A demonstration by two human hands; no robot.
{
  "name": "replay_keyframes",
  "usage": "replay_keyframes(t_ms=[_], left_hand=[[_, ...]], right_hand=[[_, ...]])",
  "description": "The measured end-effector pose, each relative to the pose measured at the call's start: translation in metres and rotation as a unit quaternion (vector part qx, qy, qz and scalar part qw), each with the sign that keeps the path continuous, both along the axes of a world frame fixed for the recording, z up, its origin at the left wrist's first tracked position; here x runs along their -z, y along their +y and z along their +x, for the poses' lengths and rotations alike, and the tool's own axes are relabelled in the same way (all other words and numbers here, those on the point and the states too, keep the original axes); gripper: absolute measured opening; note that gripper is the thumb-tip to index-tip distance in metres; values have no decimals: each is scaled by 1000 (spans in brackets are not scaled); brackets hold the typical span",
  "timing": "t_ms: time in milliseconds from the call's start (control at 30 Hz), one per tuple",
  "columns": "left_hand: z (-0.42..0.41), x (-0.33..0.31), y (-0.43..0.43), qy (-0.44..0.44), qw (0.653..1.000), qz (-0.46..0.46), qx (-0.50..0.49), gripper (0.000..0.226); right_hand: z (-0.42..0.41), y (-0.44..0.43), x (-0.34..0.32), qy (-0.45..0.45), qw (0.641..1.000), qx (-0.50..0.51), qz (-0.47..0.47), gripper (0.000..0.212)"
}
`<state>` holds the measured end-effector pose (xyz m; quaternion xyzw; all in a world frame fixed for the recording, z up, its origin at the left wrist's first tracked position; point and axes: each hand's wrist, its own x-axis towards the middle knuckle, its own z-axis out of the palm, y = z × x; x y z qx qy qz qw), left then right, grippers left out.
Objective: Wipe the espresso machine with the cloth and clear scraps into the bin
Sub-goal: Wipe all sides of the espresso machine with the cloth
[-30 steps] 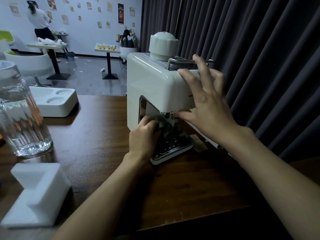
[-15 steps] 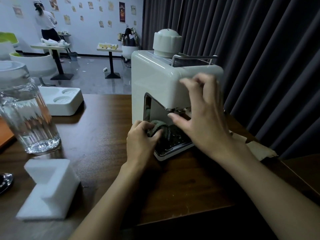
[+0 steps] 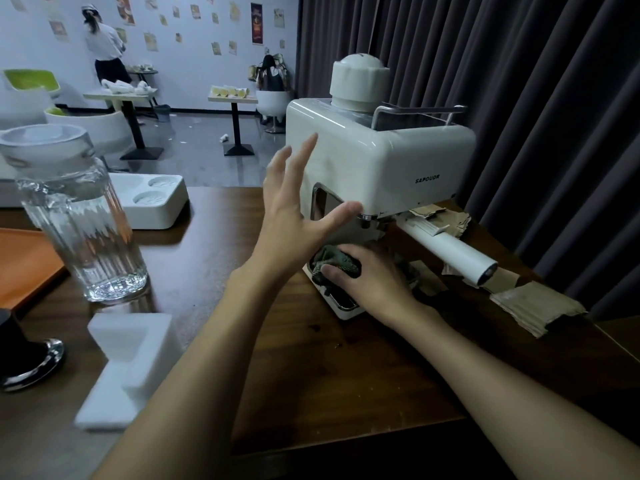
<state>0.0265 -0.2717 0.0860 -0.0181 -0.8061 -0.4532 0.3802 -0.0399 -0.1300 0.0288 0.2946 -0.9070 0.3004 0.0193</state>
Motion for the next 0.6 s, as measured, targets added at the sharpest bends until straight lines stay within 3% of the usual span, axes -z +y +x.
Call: replay_keyframes(t_ms=[67, 333, 533, 600], left_hand=[[-3, -5, -3, -15, 1000, -17, 10, 90], [-11, -17, -7, 11, 995, -87, 52, 94], [-15, -21, -10, 23, 994, -94, 54, 93], [-16, -24, -11, 30, 992, -100, 66, 91]], right_hand=[[0, -5, 6, -15, 1000, 7, -14, 48], [-6, -12, 17, -92, 992, 20, -81, 39], [-15, -5, 20, -9, 993, 115, -29, 46], [-9, -7, 17, -13, 996, 76, -51, 48]])
